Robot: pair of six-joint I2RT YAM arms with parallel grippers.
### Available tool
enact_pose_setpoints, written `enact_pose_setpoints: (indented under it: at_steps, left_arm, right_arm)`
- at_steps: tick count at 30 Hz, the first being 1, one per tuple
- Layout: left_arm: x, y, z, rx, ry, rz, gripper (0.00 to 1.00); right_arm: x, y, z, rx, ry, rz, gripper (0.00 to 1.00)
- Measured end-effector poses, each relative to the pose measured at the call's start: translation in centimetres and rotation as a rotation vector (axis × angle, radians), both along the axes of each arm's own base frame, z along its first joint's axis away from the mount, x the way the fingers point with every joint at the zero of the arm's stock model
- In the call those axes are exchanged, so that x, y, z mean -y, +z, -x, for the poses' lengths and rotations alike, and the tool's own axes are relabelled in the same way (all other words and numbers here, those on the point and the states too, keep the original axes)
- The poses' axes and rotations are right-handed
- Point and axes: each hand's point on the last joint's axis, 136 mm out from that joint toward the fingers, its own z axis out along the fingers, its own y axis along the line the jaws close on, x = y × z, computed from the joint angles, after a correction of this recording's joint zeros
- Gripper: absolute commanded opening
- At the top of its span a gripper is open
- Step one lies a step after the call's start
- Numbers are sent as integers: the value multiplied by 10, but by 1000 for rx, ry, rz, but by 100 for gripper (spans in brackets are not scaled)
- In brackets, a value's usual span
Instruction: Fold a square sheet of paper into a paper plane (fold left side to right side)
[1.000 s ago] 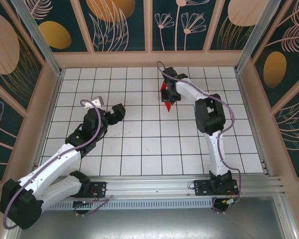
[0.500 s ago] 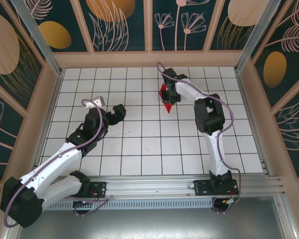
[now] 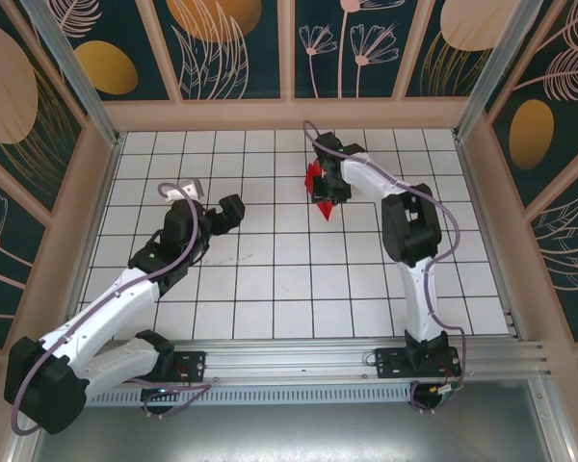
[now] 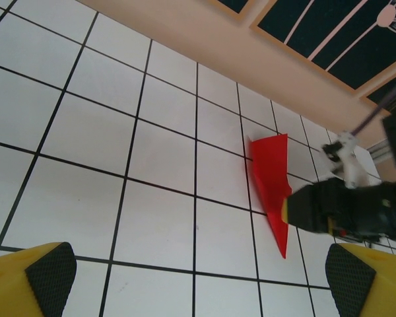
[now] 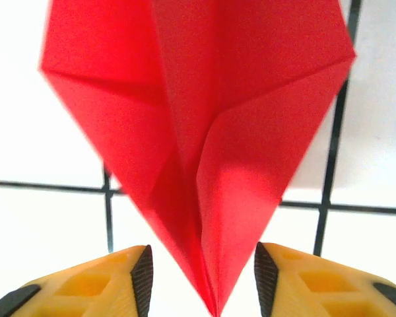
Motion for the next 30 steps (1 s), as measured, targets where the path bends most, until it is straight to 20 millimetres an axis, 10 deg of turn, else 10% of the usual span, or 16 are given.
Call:
enact_pose_setpoints:
  at_steps: [7,13,22,30]
  left_arm:
    - [-44,2,-20,-8,105,37,99]
    - [-104,3,-39,18,285,16,99]
    - [-170,-7,-25,171,568,-227,99]
    - [-198,-46,-1,190,640,-511,99]
  right_arm:
    - [33,106,35,261,-40,-48,70]
    - [109,158,62,564,-200,-67,86]
    - [226,86,89,745,-463,3,99]
    - [256,29,93,837,-488,14,99]
